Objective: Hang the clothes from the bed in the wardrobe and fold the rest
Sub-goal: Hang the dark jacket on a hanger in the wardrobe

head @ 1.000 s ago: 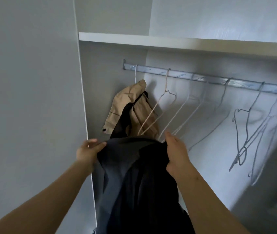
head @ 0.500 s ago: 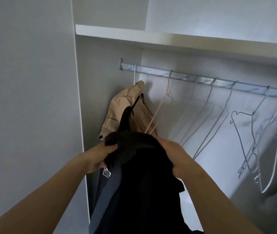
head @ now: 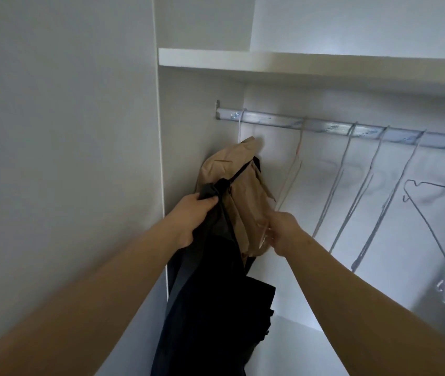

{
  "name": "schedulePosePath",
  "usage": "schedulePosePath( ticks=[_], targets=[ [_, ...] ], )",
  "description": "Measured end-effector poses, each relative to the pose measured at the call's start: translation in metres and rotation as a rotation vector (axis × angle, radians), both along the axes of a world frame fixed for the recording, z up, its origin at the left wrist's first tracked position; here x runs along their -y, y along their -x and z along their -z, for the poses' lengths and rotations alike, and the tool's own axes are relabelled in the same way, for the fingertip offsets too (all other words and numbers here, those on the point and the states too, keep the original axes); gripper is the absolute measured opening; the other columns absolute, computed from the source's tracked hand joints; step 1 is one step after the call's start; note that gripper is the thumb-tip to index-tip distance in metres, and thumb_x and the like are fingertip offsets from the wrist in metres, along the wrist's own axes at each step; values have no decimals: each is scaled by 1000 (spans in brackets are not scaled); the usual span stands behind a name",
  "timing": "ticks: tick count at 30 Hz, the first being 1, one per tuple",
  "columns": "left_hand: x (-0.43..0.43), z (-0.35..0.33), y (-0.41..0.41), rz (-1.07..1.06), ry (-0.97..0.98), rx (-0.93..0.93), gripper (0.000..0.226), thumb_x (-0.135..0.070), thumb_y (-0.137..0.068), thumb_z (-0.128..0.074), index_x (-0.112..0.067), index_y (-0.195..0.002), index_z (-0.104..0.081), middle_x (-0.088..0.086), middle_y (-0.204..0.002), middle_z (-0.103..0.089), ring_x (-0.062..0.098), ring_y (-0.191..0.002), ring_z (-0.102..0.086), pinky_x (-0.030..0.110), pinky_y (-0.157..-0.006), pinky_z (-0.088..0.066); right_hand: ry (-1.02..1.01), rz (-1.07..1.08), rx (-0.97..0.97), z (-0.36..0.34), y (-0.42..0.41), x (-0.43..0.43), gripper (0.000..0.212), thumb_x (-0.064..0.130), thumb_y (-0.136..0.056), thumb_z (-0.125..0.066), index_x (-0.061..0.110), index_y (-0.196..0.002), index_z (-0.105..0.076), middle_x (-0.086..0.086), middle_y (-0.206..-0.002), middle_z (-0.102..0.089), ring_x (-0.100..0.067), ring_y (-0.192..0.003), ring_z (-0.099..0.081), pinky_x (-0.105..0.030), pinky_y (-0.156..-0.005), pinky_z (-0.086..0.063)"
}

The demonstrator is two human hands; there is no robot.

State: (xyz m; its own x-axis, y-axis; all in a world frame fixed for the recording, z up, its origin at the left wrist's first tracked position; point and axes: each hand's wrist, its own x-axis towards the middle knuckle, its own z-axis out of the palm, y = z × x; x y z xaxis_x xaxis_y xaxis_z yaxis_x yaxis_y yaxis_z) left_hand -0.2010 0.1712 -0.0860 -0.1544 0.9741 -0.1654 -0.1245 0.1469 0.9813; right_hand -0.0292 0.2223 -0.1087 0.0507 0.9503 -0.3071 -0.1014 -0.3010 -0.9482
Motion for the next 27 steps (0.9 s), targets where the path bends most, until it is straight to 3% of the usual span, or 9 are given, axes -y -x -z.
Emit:
schedulePosePath(
  ticks=[2, 6, 8, 10, 13, 16, 19, 24, 27],
  targets=[
    [-5, 0, 3, 9, 23, 13, 25, -24, -93, -56, -10, -112, -60, 12, -94, -64, 27, -88, -61, 31, -76, -51, -40, 95, 13, -2, 6, -6, 11, 9, -94, -46, 5, -95, -56, -10, -78, -53, -18, -62, -46, -20, -44, -40],
    [-11, -2, 0, 9, 34, 66, 37, -26, -93, -56, -8, -124, -54, 12, -102, -63, 27, -91, -60, 32, -78, -50, -175, 245, 23, -7, 8, -8, 21, 13, -96, -42, 3, -104, -59, -8, -75, -50, -17, -64, -45, -28, -60, -45],
    [-14, -3, -3, 9, 37, 76, 43, -28, -93, -55, -7, -130, -51, 15, -114, -61, 30, -101, -58, 36, -89, -48, -200, 255, -17, -8, 8, -4, 27, 12, -96, -43, -7, -110, -58, -7, -68, -44, -15, -58, -39, -25, -52, -41],
    [-15, -4, -8, 17, 36, 68, 42, -28, -93, -55, -8, -130, -51, 16, -120, -59, 31, -106, -57, 39, -95, -46, -238, 234, -40, -9, 6, 3, 25, 12, -95, -45, -4, -107, -60, -3, -60, -38, -12, -51, -33, -20, -41, -30],
    [-10, -4, -16, 32, 38, 43, 38, -28, -94, -54, -9, -127, -53, 16, -120, -59, 31, -106, -56, 40, -96, -46, -257, 197, -69, -6, 2, 23, 18, 15, -94, -50, 9, -81, -61, 2, -49, -43, -9, -46, -37, -16, -37, -31],
    [-1, -5, -22, 14, 34, 30, 40, -28, -93, -55, -8, -127, -53, 16, -120, -58, 31, -108, -56, 40, -97, -45, -192, 198, -200, 0, -4, 51, 18, 10, -89, -54, 11, -71, -59, 10, -32, -40, -1, -29, -38, -16, -38, -36],
    [11, -4, -33, -29, 31, 12, 43, -28, -92, -56, -7, -129, -52, 17, -126, -56, 33, -114, -53, 43, -102, -42, -131, 195, -254, 8, -14, 83, 18, 6, -87, -54, 8, -69, -56, 10, -30, -41, -1, -28, -38, -22, -55, -44],
    [41, -3, -78, -34, 19, 102, 44, -21, -90, -60, -6, -131, -50, 15, -126, -56, 32, -112, -54, 39, -97, -45, -149, 112, -188, 25, -42, 140, 31, 13, -89, -57, 7, -60, -48, 7, -33, -39, -4, -29, -38, -19, -47, -43],
    [65, -8, -99, -32, -10, 117, 47, -25, -85, -67, -4, -125, -54, 13, -116, -61, 29, -103, -58, 38, -92, -48, -171, 44, -99, 33, -85, 177, 36, 13, -88, -60, 9, -55, -46, 6, -39, -38, -4, -33, -37, -21, -52, -48]
  ],
)
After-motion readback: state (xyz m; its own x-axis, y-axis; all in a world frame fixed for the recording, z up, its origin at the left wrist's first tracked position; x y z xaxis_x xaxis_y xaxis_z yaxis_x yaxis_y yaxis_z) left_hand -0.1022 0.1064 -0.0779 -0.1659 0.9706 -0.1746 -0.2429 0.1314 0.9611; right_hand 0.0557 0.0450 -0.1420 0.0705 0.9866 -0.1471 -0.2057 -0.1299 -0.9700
